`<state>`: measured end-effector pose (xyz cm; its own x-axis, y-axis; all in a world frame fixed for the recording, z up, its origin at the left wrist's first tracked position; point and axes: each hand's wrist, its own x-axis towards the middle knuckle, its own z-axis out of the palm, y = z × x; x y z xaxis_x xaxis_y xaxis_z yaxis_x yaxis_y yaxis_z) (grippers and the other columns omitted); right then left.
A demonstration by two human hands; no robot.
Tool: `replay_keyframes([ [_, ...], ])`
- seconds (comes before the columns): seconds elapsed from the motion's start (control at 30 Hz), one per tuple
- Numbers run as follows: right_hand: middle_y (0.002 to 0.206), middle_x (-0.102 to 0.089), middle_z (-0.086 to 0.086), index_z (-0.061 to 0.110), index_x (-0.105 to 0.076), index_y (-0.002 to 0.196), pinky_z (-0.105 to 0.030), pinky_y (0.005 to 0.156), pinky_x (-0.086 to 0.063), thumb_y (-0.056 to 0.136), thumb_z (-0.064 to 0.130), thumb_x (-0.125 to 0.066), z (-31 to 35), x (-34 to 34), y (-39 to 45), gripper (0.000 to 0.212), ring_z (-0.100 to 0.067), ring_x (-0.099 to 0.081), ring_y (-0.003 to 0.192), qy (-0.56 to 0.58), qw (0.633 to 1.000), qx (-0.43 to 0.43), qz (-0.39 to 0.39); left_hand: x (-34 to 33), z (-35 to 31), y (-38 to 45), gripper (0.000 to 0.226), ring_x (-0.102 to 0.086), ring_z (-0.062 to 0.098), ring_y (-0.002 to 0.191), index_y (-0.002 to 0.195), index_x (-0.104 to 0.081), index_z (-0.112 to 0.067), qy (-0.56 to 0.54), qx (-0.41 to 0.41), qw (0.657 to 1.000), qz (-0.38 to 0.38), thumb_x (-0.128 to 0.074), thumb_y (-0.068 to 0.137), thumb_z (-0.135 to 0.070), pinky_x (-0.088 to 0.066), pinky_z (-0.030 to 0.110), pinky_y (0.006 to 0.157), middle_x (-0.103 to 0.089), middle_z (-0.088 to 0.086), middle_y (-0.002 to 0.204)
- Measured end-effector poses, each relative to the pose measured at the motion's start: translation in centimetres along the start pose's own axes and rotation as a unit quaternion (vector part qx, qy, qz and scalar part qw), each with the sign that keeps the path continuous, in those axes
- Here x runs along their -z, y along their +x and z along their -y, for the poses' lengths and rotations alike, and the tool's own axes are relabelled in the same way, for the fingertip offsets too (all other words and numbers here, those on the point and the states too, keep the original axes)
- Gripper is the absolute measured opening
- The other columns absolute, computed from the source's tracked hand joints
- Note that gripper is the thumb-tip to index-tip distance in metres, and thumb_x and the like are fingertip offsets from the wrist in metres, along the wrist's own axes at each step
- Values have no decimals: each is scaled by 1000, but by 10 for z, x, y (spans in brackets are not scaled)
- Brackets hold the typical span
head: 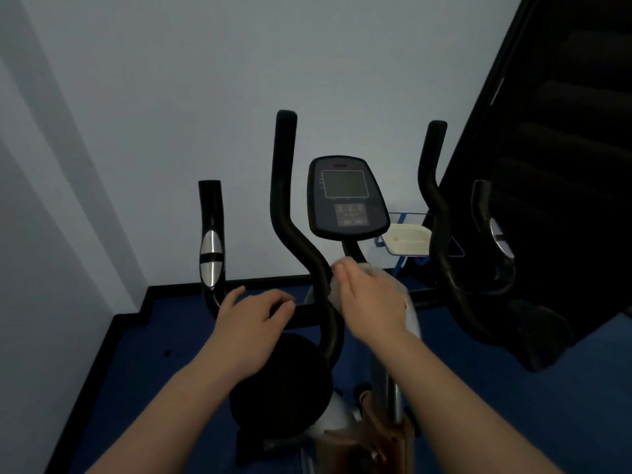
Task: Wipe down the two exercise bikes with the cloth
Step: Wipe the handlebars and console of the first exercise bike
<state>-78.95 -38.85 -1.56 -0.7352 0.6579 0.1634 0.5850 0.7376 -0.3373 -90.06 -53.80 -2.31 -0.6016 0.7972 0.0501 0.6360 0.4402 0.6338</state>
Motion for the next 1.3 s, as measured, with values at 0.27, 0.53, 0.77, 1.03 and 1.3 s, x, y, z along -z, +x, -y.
replay_keyframes([
  [0.27, 136, -55, 6, 26, -39, 146, -31, 109, -32, 105, 35, -24, 23, -19, -42, 44, -11, -43, 126, 156, 984, -27, -86, -2, 2, 2, 22, -42, -16, 90, 113, -56, -40, 11, -6, 1000, -5, -38, 102, -37, 2, 18, 111, -66, -17, 103],
  [0.53, 126, -60, 4, 28, -41, 143, -38, 101, -39, 105, 37, -24, 19, -16, -17, 42, -11, -50, 118, 199, 979, -28, -25, 1, -3, 1, 19, -21, -37, 74, 112, -55, -39, 3, 3, 1000, 4, -39, 102, -34, -1, 13, 106, -60, -18, 103],
  [0.77, 117, -65, -1, 26, -33, 147, -34, 102, -33, 106, 33, -24, 27, -13, -8, 43, -13, -51, 111, 158, 987, -37, 4, -1, -1, -1, 19, -26, -35, 80, 110, -54, -42, 2, 6, 1000, 14, -38, 102, -35, -1, 10, 100, -63, -17, 105],
  [1.03, 152, -17, 19, 37, 11, 150, -30, 120, -3, 102, 40, -35, 13, -17, -59, 66, 9, 0, 136, 233, 972, 29, 14, 6, -11, -6, 21, -8, -43, 66, 114, -56, -37, -13, 17, 1000, 11, -40, 103, -31, -8, 17, 105, -54, -19, 102],
  [1.3, 98, -57, 10, 27, -55, 104, -34, 73, -45, 95, 41, -51, -7, -15, -27, 17, -12, -55, 91, 256, 958, 16, -131, 6, -12, -7, 21, -25, -12, 75, 112, -59, -37, -16, 35, 999, -5, -41, 102, -31, -12, 22, 109, -55, -17, 96],
])
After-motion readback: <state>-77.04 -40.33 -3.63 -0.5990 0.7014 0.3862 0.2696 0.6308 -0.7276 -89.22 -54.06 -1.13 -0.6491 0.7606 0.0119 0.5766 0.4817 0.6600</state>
